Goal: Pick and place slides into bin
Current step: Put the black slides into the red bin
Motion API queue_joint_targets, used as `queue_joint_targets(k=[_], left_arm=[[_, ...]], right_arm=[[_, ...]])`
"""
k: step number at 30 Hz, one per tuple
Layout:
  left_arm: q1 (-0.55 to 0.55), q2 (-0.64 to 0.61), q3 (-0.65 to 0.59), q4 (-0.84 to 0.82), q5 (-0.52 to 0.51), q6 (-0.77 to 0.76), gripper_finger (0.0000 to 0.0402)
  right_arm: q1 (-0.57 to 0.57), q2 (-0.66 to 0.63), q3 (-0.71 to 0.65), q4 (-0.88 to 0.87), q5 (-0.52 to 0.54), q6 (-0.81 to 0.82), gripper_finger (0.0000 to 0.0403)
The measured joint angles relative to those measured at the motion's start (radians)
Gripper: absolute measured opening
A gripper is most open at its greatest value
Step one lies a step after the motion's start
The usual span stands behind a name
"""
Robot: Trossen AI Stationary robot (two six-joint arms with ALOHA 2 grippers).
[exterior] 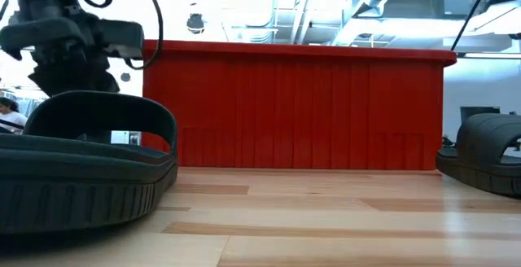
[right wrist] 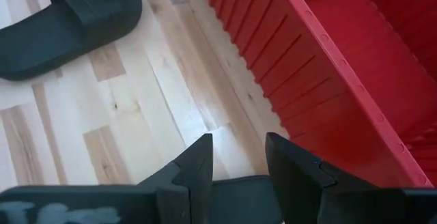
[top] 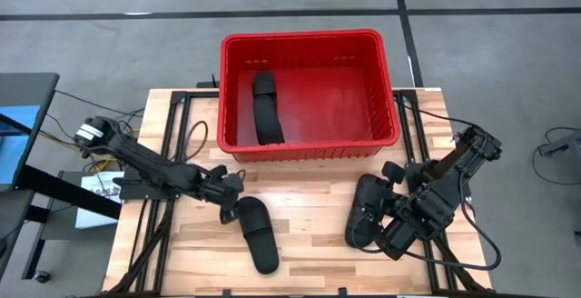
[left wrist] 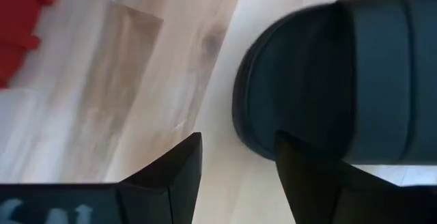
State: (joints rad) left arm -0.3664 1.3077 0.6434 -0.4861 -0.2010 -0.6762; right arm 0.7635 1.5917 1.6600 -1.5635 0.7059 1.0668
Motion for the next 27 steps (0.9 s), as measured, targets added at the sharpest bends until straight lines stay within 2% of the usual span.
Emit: queue_joint_targets(k=[8,27], left_arm=[[0.002,0.054,0.000,0.129,0.023,0.023,0.0167],[0.042,0.054,-0.046,0.137,0.021,0.041,0.0166]], right_arm=[[0.000,0.000,0.000,0.006,-0.002,0.008,0.0129],[0.000,0.000,0.000,0.025,-0.003,0.008,0.0129]])
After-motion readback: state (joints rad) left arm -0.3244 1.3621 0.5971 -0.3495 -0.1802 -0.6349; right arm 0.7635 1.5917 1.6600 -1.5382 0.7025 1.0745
